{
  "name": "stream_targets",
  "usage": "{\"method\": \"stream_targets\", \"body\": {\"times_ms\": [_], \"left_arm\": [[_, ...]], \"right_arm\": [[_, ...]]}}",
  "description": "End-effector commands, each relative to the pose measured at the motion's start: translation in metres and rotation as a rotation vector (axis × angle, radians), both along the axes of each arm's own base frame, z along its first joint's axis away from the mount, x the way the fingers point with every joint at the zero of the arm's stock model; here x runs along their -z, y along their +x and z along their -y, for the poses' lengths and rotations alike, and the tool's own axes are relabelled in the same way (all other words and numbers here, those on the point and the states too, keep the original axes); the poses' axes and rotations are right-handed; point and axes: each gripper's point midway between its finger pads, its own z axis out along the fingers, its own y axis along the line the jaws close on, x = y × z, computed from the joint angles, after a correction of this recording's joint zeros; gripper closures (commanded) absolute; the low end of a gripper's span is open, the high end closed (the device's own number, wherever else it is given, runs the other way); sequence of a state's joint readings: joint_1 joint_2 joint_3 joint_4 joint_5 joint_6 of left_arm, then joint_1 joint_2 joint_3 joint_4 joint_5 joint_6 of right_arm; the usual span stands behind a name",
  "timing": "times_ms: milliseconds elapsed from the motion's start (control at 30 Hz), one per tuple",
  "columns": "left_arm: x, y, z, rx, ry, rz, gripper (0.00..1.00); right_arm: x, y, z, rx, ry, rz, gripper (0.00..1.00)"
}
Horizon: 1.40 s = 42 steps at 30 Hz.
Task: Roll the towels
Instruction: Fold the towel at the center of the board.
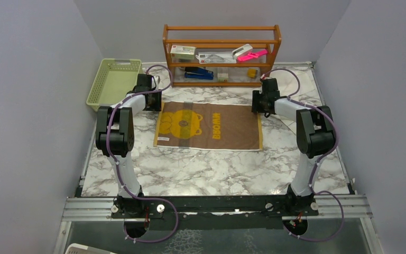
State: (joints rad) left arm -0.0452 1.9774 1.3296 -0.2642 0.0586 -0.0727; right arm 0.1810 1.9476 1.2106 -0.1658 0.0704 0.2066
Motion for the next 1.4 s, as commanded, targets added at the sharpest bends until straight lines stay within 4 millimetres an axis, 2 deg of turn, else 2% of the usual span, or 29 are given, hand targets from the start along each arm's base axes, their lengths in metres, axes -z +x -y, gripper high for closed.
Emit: {"method": "stream_targets", "body": {"times_ms": [0,133,200,233,333,433,733,767,833,1000,1133,1367], "left_arm": [[-0.021,0.009,-0.004,-0.027,0.014,0.045,0.55],[-0.021,0.009,-0.006,-0.030,0.020,0.046,0.54],[-0.021,0.009,-0.004,-0.026,0.014,0.046,0.53],[-0.020,0.009,-0.004,-0.026,0.011,0.043,0.52],[-0.020,0.009,-0.002,-0.020,0.003,0.044,0.51],[-0.020,0.010,0.001,-0.009,-0.006,0.047,0.50],[-0.018,0.011,0.013,0.038,-0.065,0.047,0.48],[-0.027,0.019,0.016,0.045,-0.074,0.074,0.48],[-0.033,0.023,0.021,0.064,-0.092,0.088,0.48],[-0.033,0.031,0.026,0.089,-0.115,0.095,0.48],[-0.022,0.034,0.032,0.103,-0.118,0.076,0.48],[0.012,0.027,0.034,0.109,-0.047,-0.004,0.50]], "right_arm": [[0.015,-0.002,0.008,0.016,-0.075,-0.057,0.50],[0.025,-0.003,0.011,0.019,-0.093,-0.095,0.51],[0.028,-0.004,0.011,0.020,-0.096,-0.105,0.55],[0.029,-0.004,0.010,0.018,-0.091,-0.106,0.60],[0.030,-0.002,0.006,0.004,-0.072,-0.106,0.85],[0.030,0.002,0.003,-0.001,-0.063,-0.101,0.99],[0.028,0.013,-0.006,-0.025,-0.025,-0.087,0.99],[0.027,0.014,-0.009,-0.032,-0.014,-0.082,0.99],[0.026,0.015,-0.013,-0.045,0.004,-0.075,0.99],[0.025,0.015,-0.014,-0.052,0.012,-0.070,0.99],[0.022,0.015,-0.016,-0.058,0.018,-0.063,0.99],[0.015,0.016,-0.016,-0.062,0.019,-0.045,0.99]]}}
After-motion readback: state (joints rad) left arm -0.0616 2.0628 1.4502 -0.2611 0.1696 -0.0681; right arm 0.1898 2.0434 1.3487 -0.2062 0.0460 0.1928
